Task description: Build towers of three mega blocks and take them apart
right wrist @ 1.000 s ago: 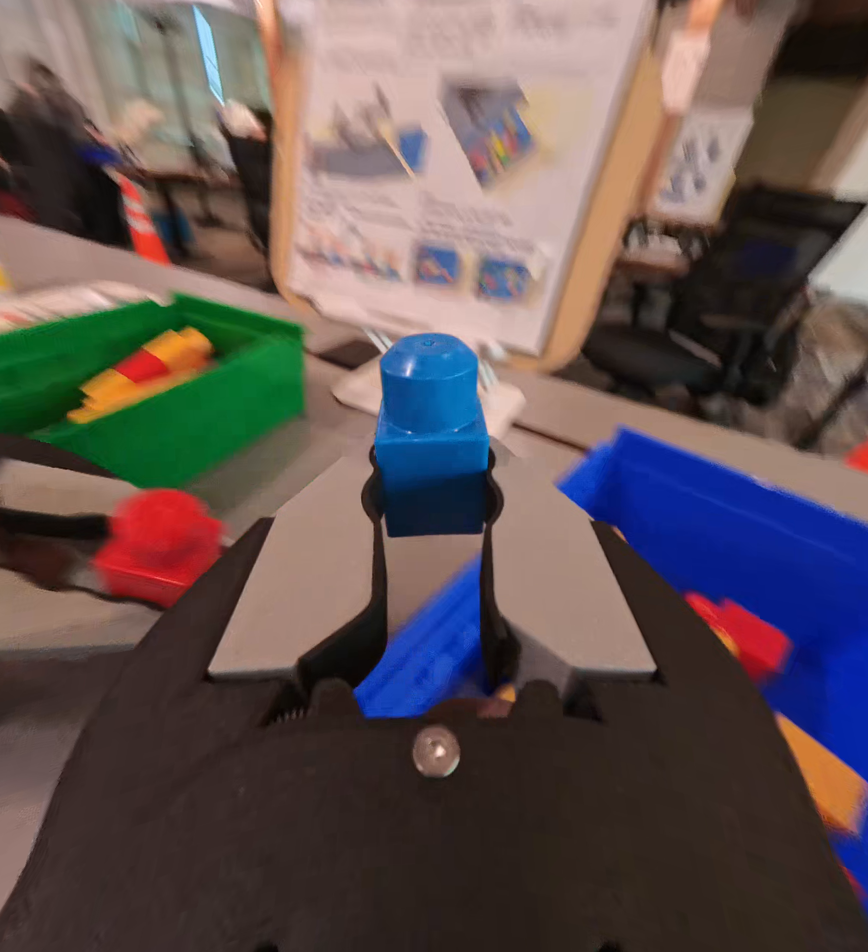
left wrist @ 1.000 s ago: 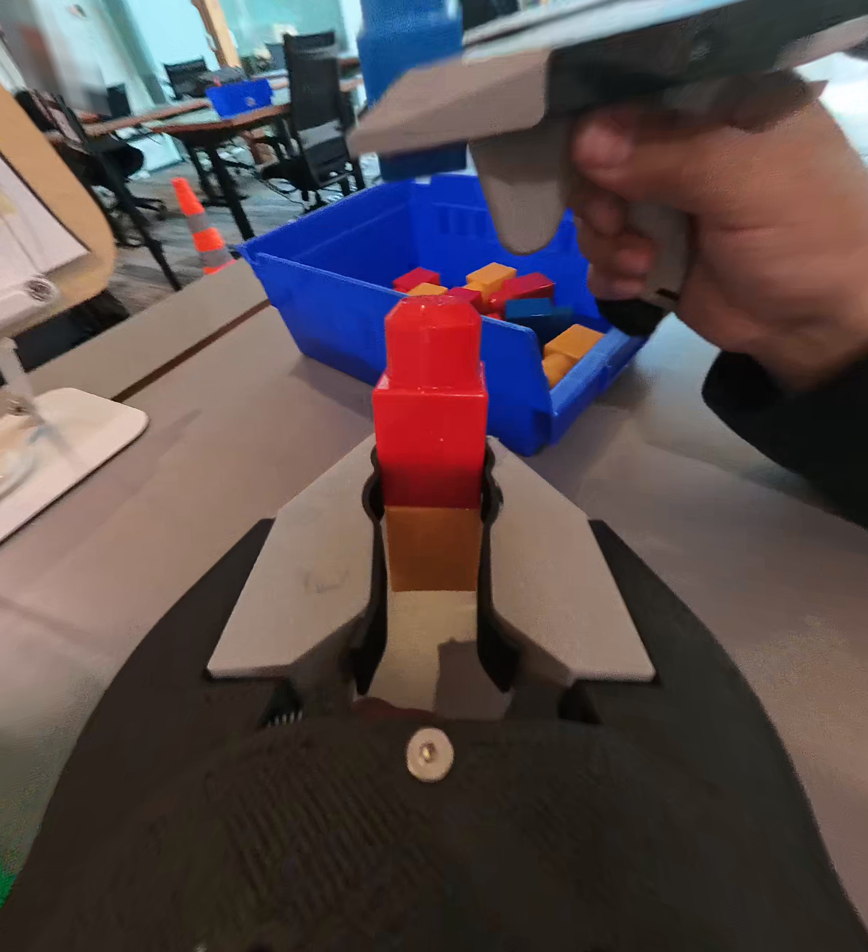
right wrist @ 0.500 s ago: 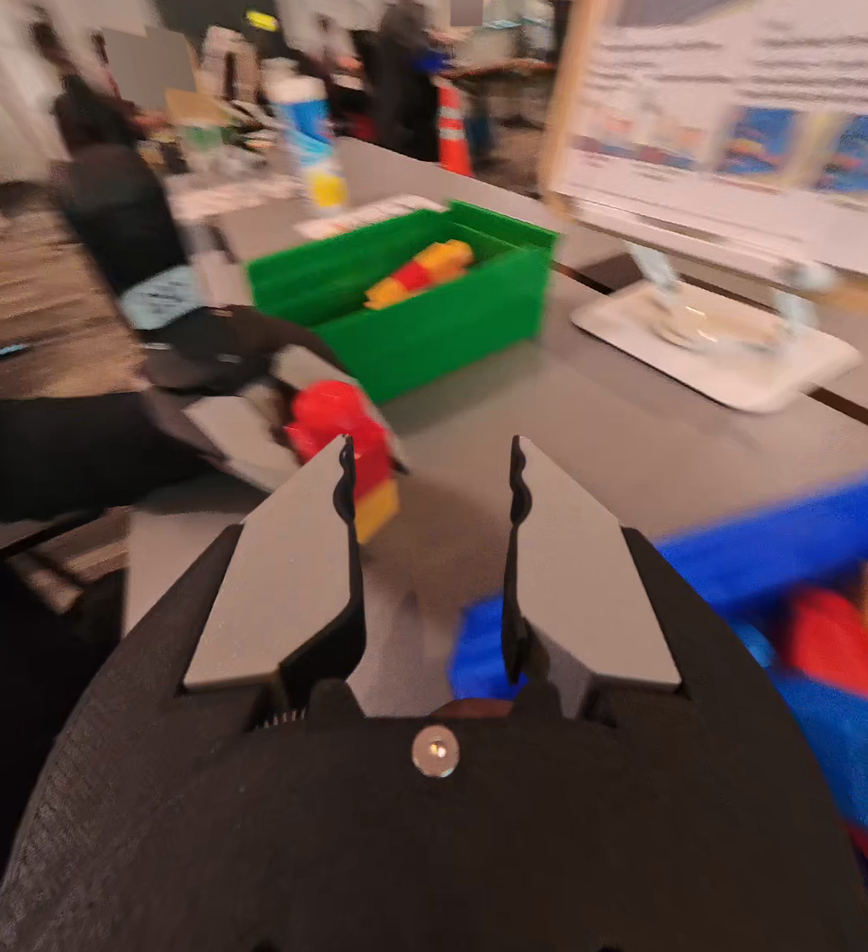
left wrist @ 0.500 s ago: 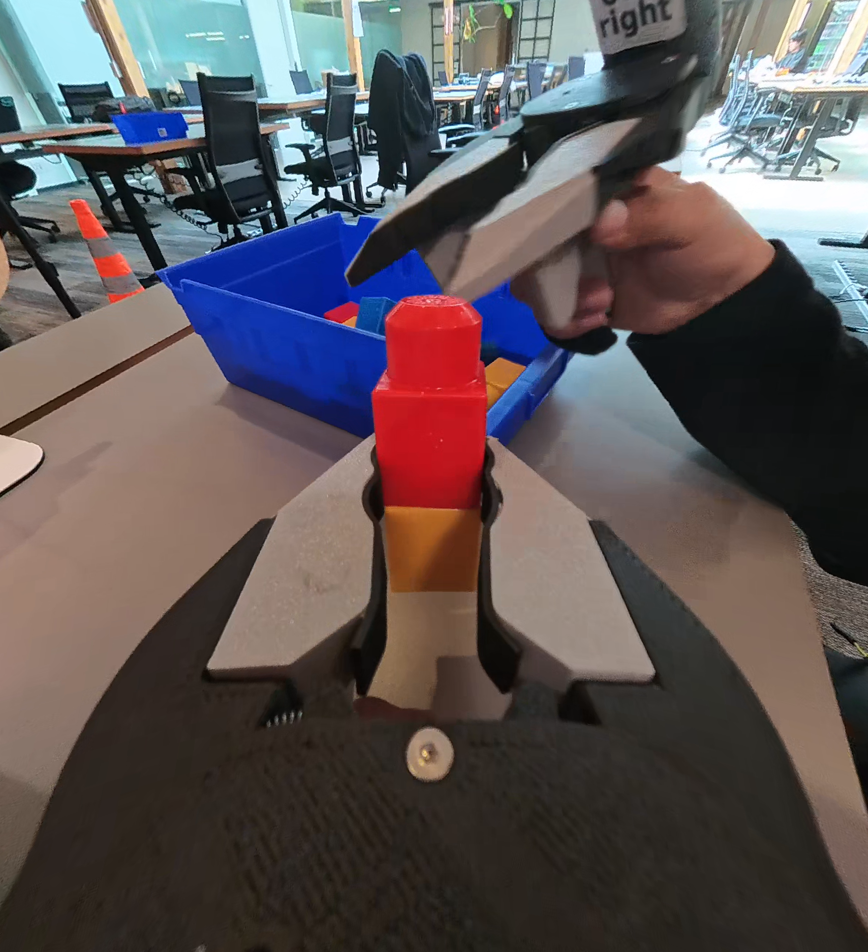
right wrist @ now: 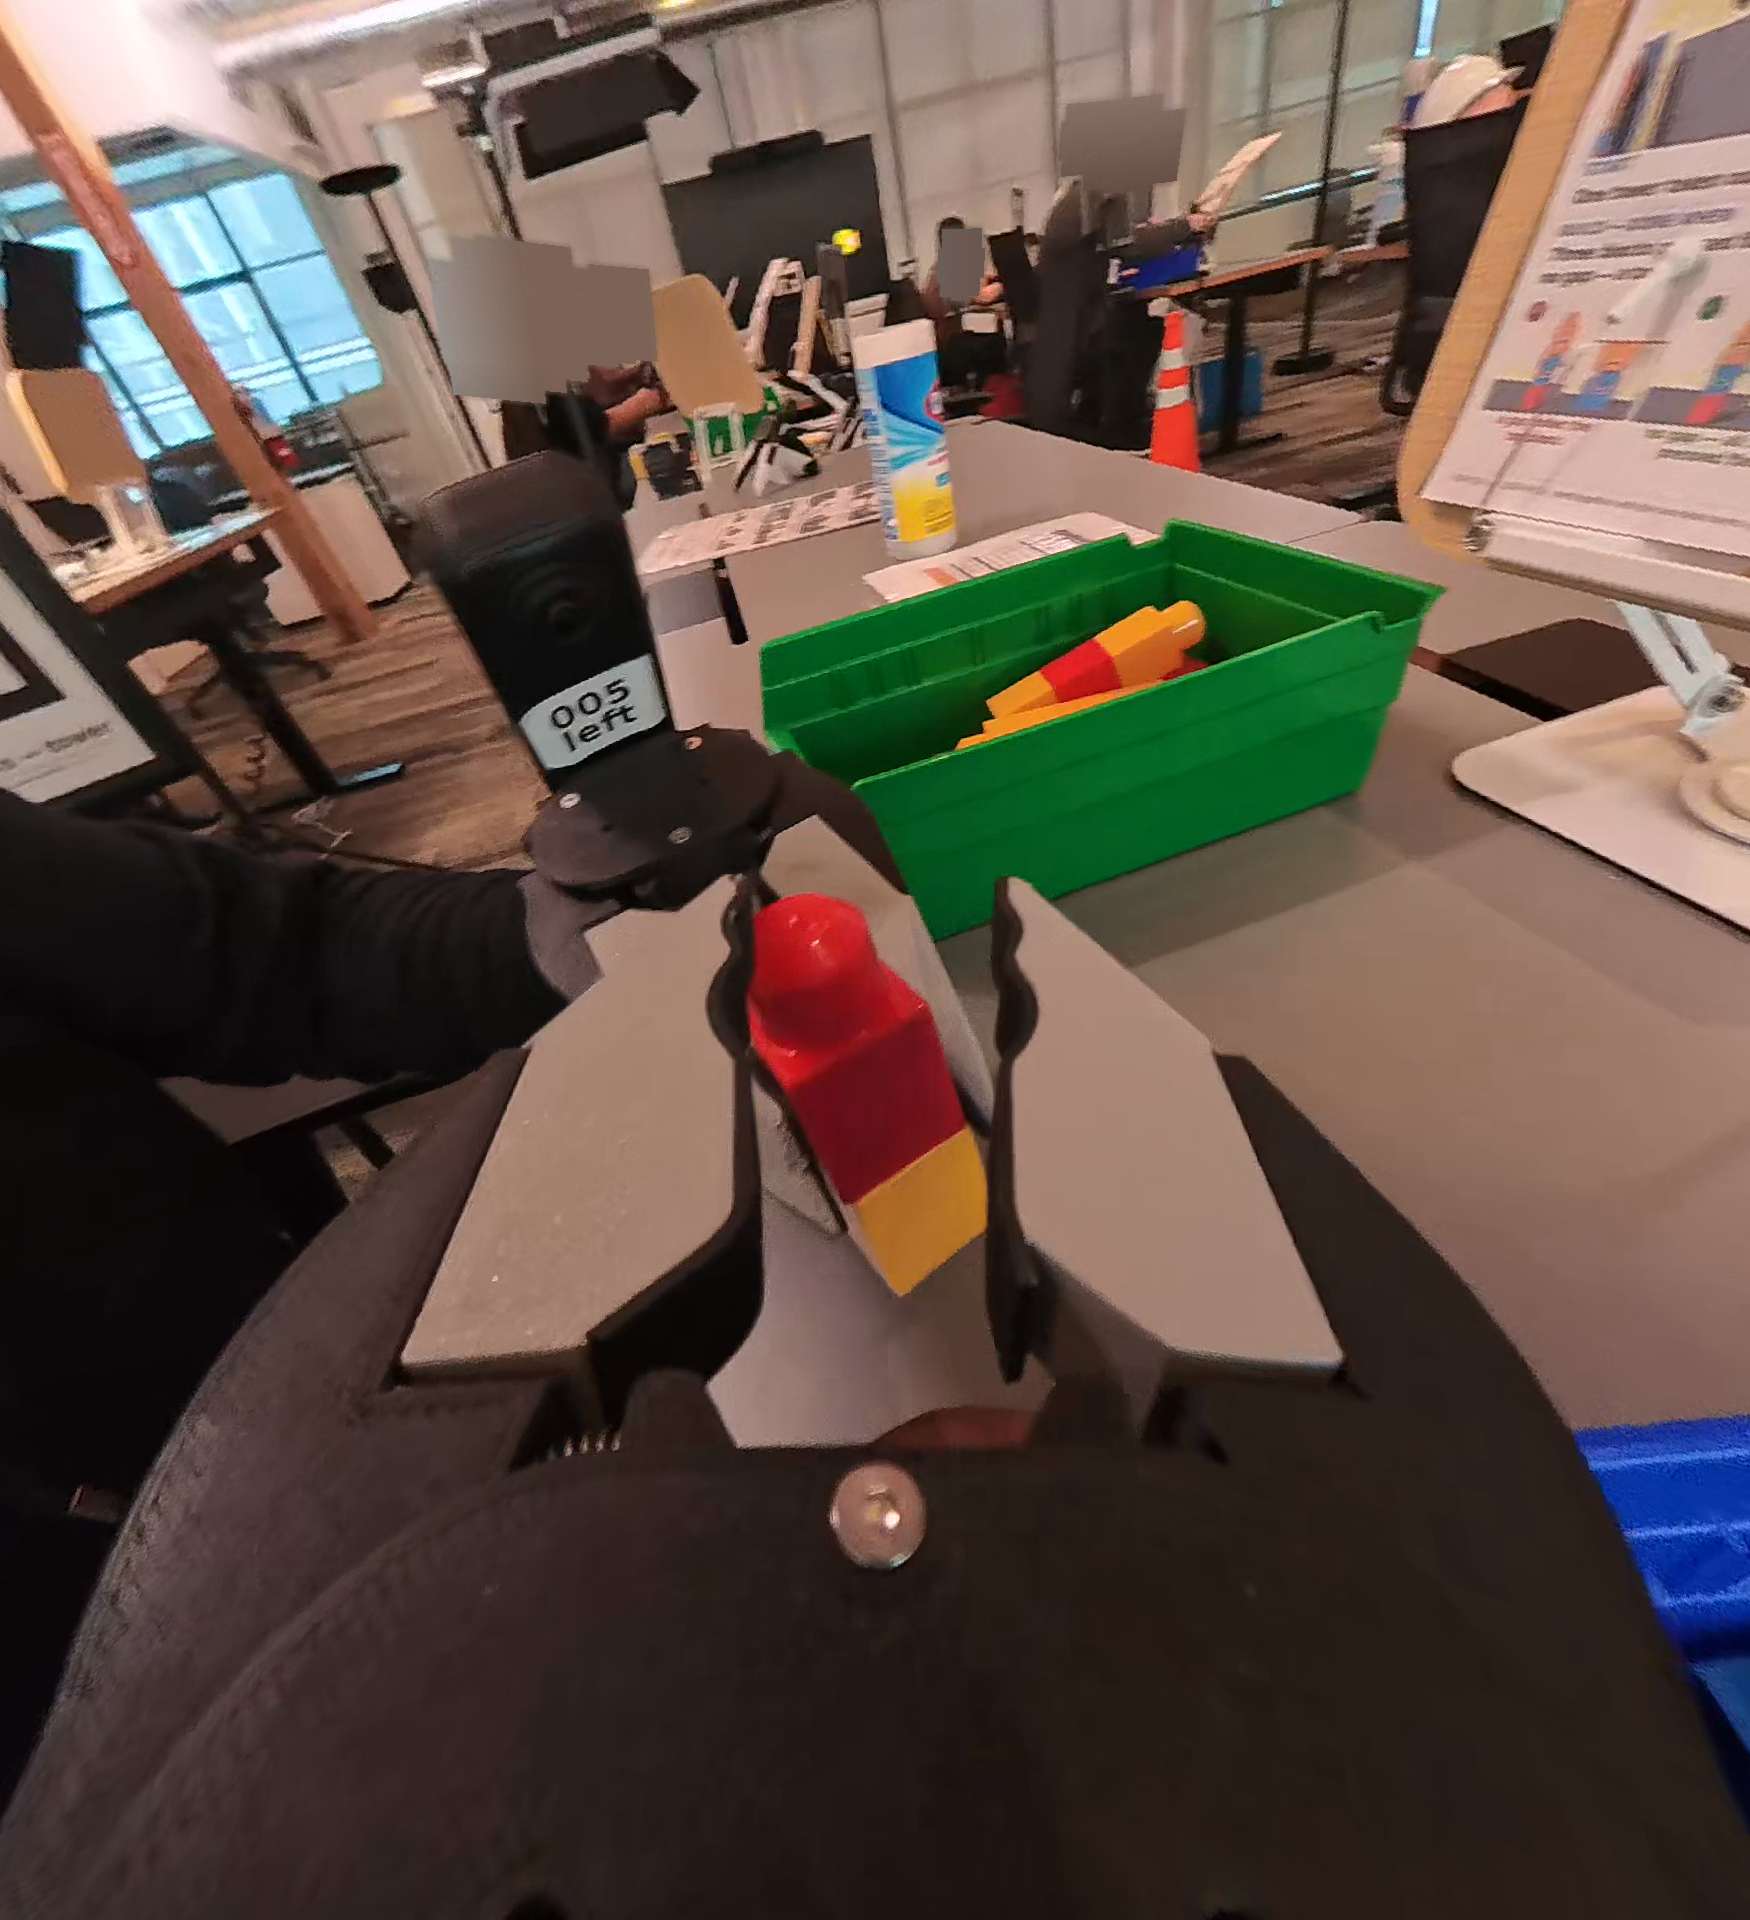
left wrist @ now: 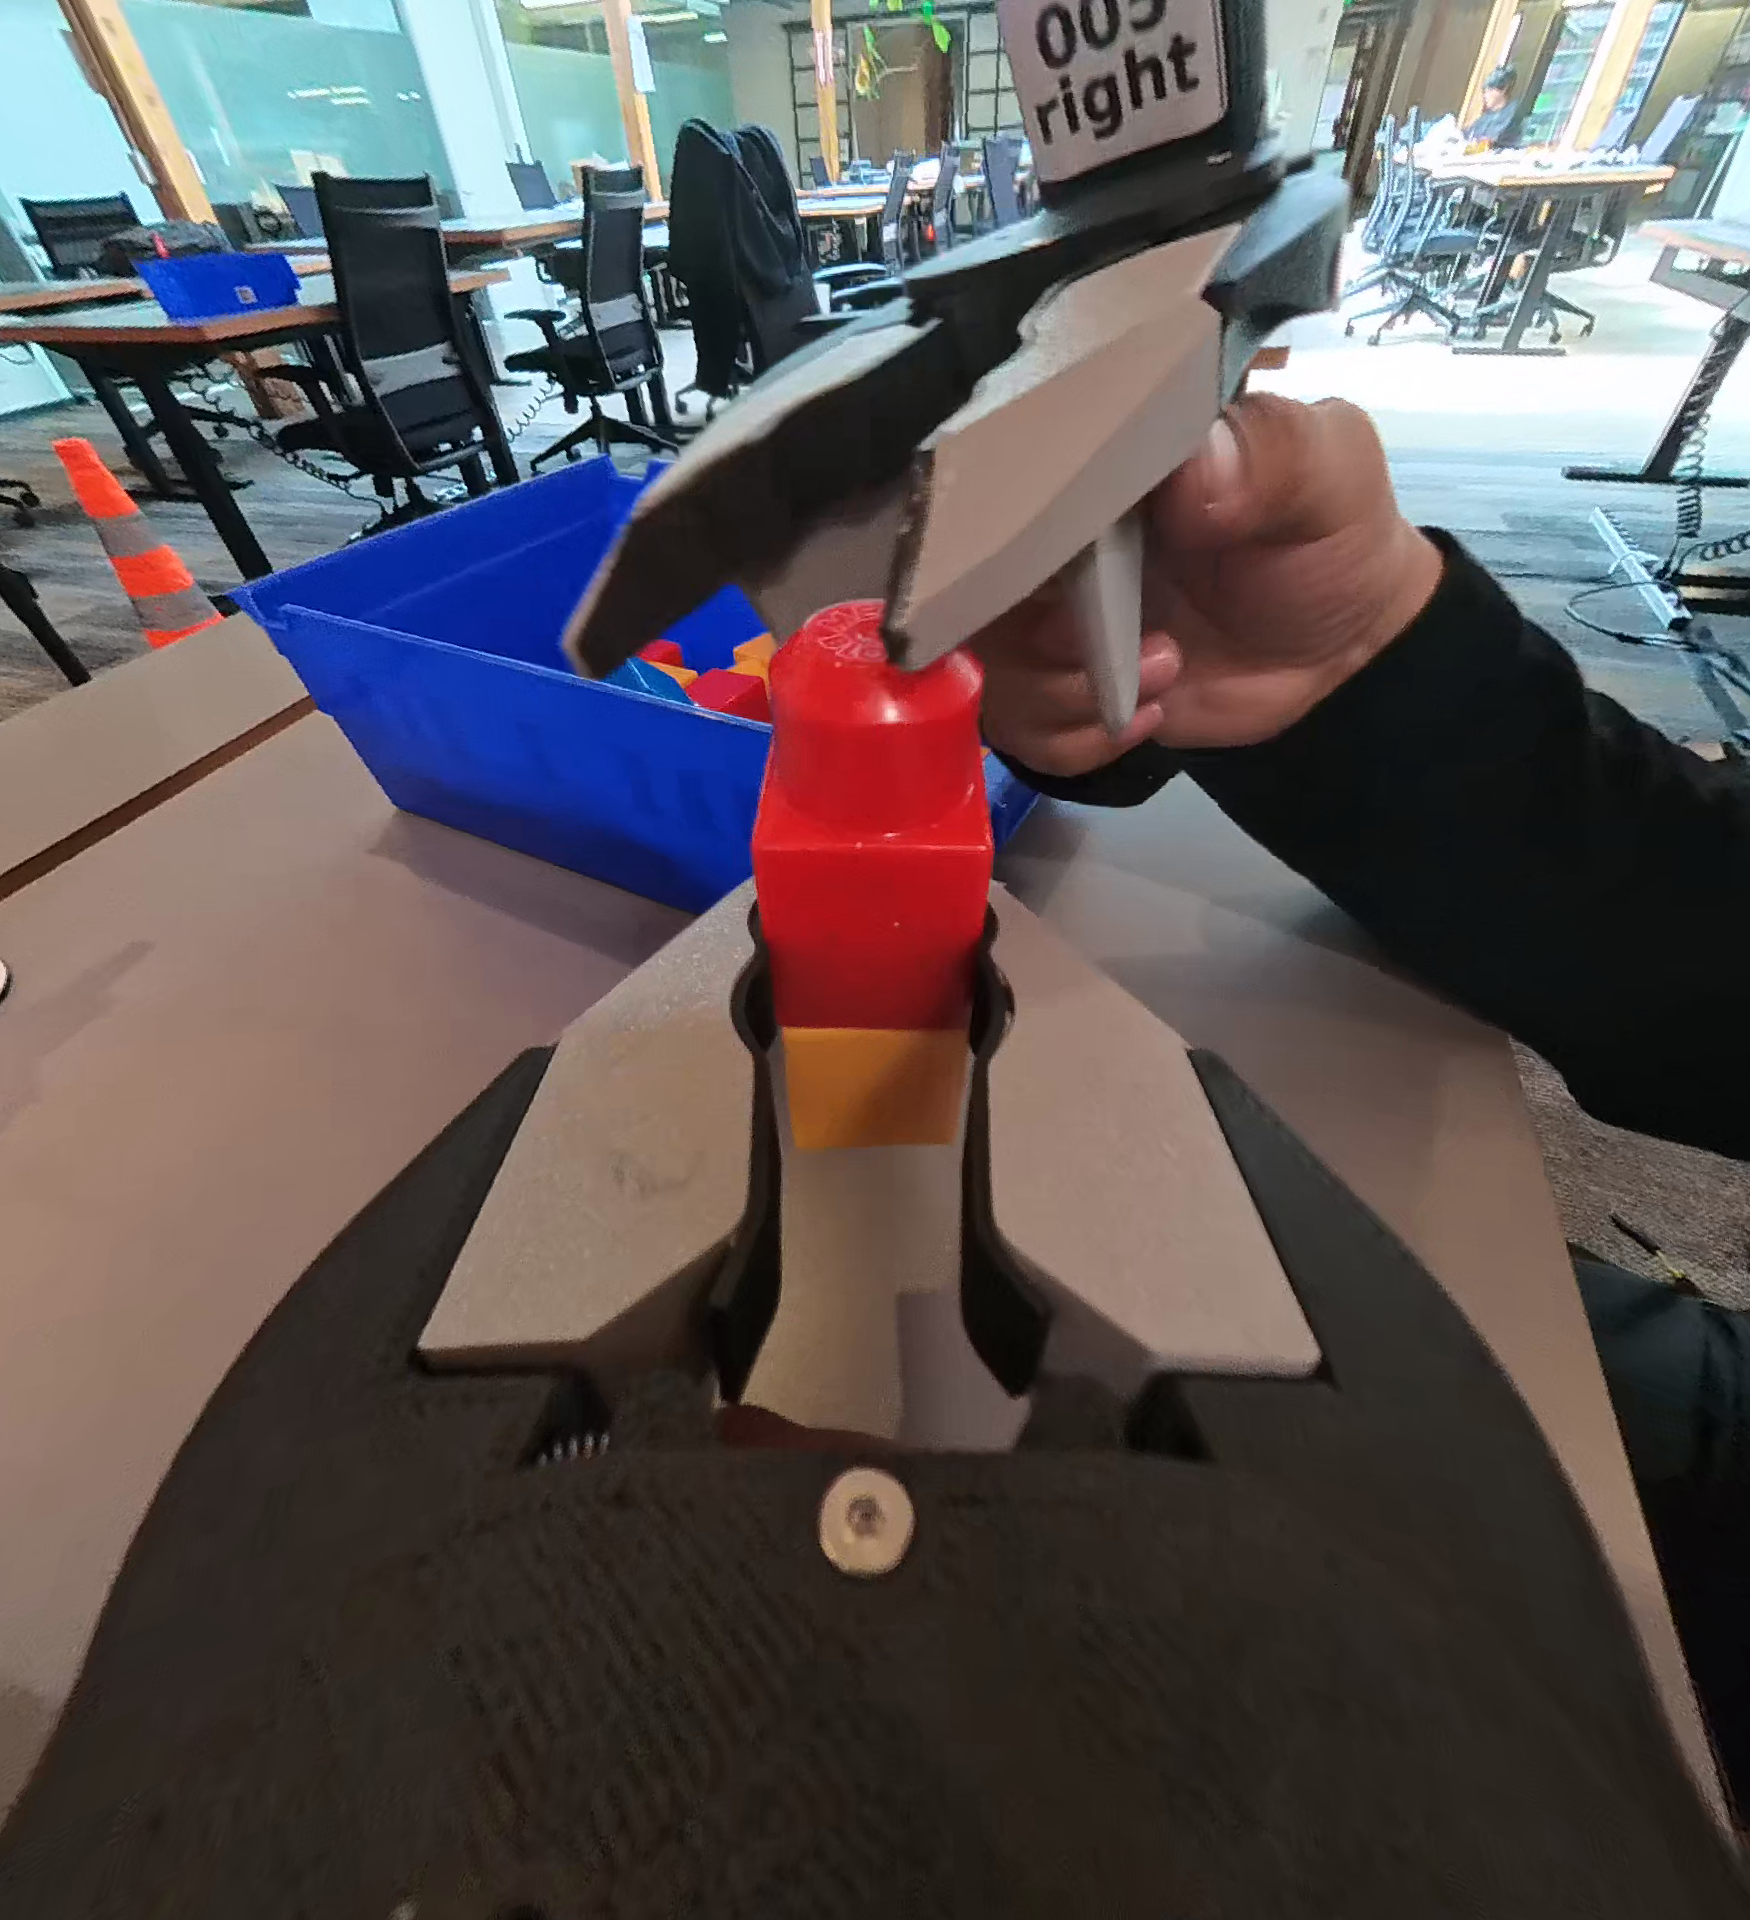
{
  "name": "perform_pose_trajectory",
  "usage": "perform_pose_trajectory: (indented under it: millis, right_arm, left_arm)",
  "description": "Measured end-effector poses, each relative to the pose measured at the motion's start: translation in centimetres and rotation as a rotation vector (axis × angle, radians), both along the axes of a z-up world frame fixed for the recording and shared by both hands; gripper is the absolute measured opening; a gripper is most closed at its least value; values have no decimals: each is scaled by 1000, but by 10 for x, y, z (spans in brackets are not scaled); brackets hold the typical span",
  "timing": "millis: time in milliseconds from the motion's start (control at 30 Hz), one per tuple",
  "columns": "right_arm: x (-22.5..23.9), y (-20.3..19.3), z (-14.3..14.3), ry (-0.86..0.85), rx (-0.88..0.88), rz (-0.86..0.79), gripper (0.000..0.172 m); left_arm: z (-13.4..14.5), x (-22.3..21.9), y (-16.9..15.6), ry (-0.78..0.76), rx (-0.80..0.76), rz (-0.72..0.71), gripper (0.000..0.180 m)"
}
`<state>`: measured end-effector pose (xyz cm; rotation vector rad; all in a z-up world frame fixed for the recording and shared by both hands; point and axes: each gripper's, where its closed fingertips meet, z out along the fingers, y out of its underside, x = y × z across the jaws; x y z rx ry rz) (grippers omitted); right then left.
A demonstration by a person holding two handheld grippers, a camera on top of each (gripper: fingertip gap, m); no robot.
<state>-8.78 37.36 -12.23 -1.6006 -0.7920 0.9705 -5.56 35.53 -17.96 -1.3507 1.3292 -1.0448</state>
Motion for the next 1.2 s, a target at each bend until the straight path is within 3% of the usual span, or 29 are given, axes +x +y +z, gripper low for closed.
perform_pose_trajectory:
  millis: [100, 233, 367, 467, 500, 900, 1067, 1167, 1200]
  right_arm:
    - [-3, -4, -1, -18, 33, 15, 37]
    - [-15, -5, -19, -115, 15, 37, 48]
    - [-20, -5, -21, -163, 64, 26, 37]
    - [-19, -4, -20, -162, 62, 20, 35]
    - [-19, -3, -17, -148, 69, 14, 27]
    - [-15, -3, -2, -47, 74, 5, 28]
    - [-17, -13, -3, -29, 62, 78, 41]
    - [-15, -5, -16, -115, 54, 26, 67]
    - [-18, -9, -18, -121, 50, 58, 62]
  left_arm:
    - [1, -1, 1, -3, -15, -4, 33]
    - [1, -1, -1, -3, -22, -11, 33]
    - [3, -2, -2, -15, -46, -23, 33]
    - [3, -1, -4, -26, -99, -38, 33]
    - [2, -1, -4, -32, -113, -39, 34]
    - [-11, 2, -3, 38, -80, -34, 34]
    - [-12, 1, -10, 51, -90, -71, 34]
    - [-10, 1, -20, 41, -127, -131, 34]
    - [-9, 1, -23, 41, -139, -147, 34]
